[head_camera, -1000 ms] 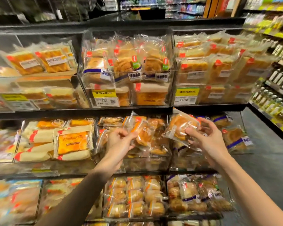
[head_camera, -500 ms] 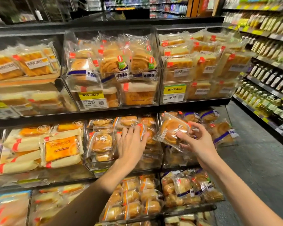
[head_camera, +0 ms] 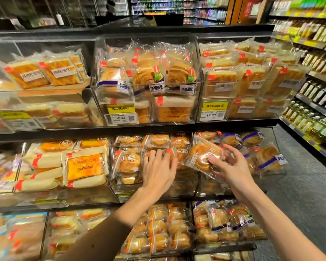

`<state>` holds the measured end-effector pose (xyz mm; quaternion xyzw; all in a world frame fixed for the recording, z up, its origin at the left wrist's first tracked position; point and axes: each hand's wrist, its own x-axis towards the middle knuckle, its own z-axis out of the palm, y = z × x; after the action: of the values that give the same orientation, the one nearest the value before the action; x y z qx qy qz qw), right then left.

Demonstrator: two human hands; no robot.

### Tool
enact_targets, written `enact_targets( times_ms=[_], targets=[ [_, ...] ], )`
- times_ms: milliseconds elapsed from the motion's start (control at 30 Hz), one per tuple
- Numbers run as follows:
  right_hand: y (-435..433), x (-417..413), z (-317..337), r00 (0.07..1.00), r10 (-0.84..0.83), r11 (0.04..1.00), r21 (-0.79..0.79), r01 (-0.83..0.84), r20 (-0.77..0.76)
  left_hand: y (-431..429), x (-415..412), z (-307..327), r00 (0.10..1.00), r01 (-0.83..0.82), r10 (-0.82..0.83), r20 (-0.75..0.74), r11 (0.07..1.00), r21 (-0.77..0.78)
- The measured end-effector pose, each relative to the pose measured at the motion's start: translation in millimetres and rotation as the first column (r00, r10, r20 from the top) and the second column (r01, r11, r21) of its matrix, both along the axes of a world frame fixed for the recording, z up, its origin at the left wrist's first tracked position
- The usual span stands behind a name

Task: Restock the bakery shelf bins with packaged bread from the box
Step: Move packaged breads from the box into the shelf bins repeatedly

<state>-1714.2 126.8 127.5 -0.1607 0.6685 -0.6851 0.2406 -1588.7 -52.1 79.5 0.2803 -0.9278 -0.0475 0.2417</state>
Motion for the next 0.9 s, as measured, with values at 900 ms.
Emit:
enact_targets(
  times_ms=[900],
  targets=[
    [-74,-6,15,0.712,0.276,0.897,0.439,0.05,-0.645,-35,7,38,0.936,0.23,-0.18,-0.303,0.963,0.14]
  ],
)
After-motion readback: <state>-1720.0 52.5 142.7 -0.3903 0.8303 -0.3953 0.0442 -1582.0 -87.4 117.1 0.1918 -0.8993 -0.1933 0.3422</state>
